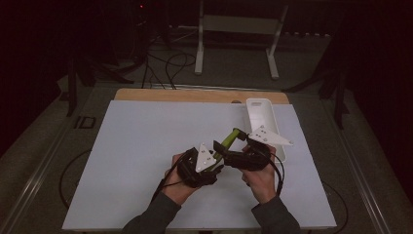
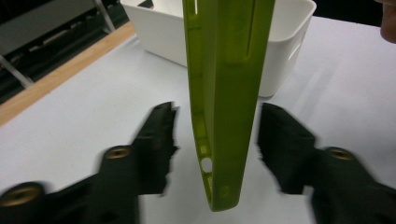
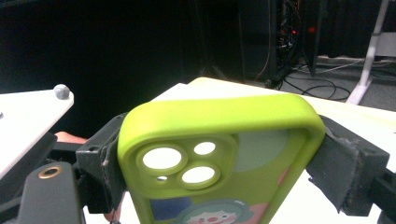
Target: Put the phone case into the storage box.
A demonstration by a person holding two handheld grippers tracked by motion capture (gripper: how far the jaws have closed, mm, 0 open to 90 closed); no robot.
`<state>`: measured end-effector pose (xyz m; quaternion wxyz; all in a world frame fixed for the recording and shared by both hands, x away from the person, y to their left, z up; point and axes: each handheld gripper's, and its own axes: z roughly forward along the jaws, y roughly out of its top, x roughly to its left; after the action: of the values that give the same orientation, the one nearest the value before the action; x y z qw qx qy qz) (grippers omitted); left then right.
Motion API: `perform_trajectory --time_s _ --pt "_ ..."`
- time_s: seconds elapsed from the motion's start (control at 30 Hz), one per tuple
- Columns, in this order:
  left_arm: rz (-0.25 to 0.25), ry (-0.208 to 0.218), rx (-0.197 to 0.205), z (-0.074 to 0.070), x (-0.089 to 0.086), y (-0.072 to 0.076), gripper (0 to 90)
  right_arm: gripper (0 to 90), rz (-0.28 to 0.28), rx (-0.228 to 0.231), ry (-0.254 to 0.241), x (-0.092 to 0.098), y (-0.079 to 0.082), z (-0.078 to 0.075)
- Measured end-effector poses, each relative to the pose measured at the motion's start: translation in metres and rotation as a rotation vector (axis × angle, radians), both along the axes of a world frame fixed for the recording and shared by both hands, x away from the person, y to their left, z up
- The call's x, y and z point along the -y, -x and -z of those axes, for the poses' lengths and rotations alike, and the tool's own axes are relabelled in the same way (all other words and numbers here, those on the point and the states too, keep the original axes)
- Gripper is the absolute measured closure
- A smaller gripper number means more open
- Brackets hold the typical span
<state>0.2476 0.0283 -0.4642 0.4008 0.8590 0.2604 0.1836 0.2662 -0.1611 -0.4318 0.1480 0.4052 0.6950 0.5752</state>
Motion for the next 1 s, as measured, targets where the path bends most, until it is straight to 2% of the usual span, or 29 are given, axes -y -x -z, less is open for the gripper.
perform_trajectory --time_s 0.07,0.13,0.33,0.77,1.0 --pt "-0.006 0.001 0.003 0.001 0.000 0.000 33.2 16.1 0.002 -0.002 0.005 0.001 -0.001 0.000" --pt "-0.014 0.006 -0.004 0.001 -0.001 -0.001 31.5 16.1 0.003 -0.005 0.004 0.001 -0.001 0.000" --pt "-0.029 0.036 -0.043 0.002 -0.004 -0.005 16.2 16.1 0.000 -0.004 0.015 0.001 -0.002 -0.001" --pt "-0.037 0.060 -0.064 0.001 -0.010 -0.009 2.1 16.1 0.000 -0.005 0.022 0.001 -0.002 -0.003" --pt "-0.037 0.073 -0.066 -0.001 -0.014 -0.011 0.2 16.1 -0.005 -0.007 0.033 -0.001 -0.003 -0.005"
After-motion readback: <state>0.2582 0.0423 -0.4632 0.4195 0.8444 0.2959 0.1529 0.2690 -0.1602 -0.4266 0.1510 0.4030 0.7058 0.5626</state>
